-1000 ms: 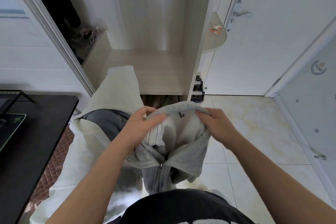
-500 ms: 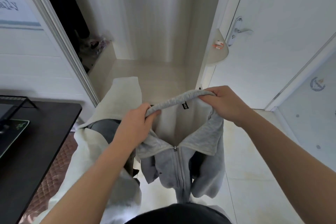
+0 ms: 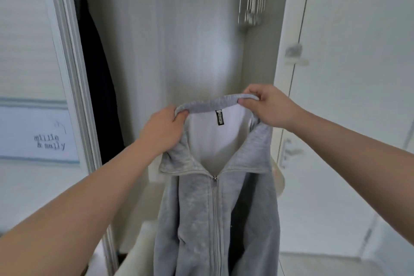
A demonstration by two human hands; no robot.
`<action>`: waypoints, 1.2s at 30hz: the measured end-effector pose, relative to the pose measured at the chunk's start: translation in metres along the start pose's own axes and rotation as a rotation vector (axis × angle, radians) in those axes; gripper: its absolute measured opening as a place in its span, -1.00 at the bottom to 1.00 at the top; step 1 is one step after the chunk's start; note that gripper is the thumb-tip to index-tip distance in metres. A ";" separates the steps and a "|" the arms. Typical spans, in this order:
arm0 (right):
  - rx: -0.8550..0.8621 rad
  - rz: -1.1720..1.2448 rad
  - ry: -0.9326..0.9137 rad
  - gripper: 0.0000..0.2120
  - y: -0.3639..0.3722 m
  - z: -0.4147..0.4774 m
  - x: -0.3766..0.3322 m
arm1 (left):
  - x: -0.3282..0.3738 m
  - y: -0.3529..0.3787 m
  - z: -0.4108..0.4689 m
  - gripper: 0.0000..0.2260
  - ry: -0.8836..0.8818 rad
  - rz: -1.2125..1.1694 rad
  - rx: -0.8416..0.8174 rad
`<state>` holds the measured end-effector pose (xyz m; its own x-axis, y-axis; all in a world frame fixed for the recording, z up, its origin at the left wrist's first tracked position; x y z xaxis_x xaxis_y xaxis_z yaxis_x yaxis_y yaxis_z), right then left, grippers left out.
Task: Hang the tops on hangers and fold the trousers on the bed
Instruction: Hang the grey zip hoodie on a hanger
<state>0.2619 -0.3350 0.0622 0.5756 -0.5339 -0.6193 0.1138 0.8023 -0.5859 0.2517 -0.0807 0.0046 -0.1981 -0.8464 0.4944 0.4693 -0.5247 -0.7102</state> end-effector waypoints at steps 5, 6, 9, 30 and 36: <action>0.072 -0.138 -0.105 -0.72 -0.036 0.097 -0.040 | 0.027 -0.043 0.099 -0.63 -0.006 -0.132 0.148; 0.084 -0.158 -0.117 -0.70 -0.043 0.117 -0.046 | 0.032 -0.050 0.118 -0.64 0.001 -0.139 0.170; 0.135 -0.254 -0.156 -0.66 -0.061 0.181 -0.067 | 0.047 -0.075 0.175 -0.65 0.003 -0.205 0.263; 0.646 -1.097 0.058 -0.60 -0.105 0.446 -0.004 | 0.085 -0.060 0.396 -0.72 -0.119 -0.610 0.173; 0.672 -1.056 -0.002 -0.62 -0.120 0.459 -0.005 | 0.081 -0.061 0.408 -0.73 -0.113 -0.603 0.237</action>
<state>0.6168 -0.3058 0.3756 -0.0467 -0.9989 -0.0087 0.9101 -0.0390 -0.4125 0.5578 -0.0797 0.2926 -0.4006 -0.3885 0.8299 0.4834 -0.8590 -0.1688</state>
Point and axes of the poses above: each hand's wrist, its own z-axis towards the middle knuckle, its own y-axis out of the palm, x = y × z, the point moved 1 cm from there along z, towards the middle knuckle, and after that the axes turned 9 degrees about z, right-handed, at the moved point
